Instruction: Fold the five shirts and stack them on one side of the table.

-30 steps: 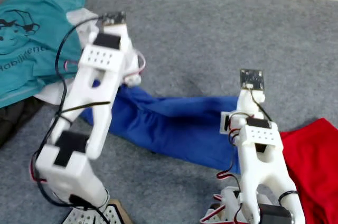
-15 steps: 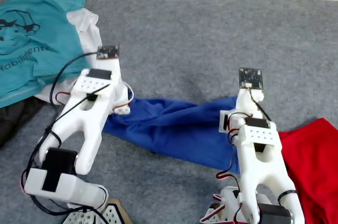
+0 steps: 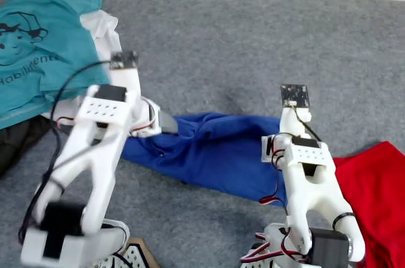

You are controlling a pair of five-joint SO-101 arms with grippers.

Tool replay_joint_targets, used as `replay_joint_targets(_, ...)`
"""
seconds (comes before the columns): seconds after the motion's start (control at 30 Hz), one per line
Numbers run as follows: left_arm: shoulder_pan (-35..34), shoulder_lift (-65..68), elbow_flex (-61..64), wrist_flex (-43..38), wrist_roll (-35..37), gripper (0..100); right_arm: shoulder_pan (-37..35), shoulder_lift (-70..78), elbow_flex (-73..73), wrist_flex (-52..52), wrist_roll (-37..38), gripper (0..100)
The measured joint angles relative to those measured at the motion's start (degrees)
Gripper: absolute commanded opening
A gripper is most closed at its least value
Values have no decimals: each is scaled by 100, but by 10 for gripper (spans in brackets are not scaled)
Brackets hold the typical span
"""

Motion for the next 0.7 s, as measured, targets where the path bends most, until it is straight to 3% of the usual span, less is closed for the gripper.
replay_joint_targets(0.23,-308,-1468,167,246,0,389,0,-448,53,0,0,130)
replay_joint_targets(0.3,-545,-1609,369,35,0,389,0,-519,53,0,0,125)
replay_joint_targets(0.4,-949,-1653,809,-492,158,373,-202,-527,35,0,-308,42)
replay_joint_targets(0.47,-1143,-1653,1125,-826,422,300,-431,-527,-97,97,-492,5)
replay_joint_targets(0.6,-1213,-1653,1451,-1108,818,20,-1196,-519,-914,879,-765,6)
replay_joint_targets(0.7,-1231,-1662,1503,-1275,897,46,-1890,-519,-1618,1196,-1248,6)
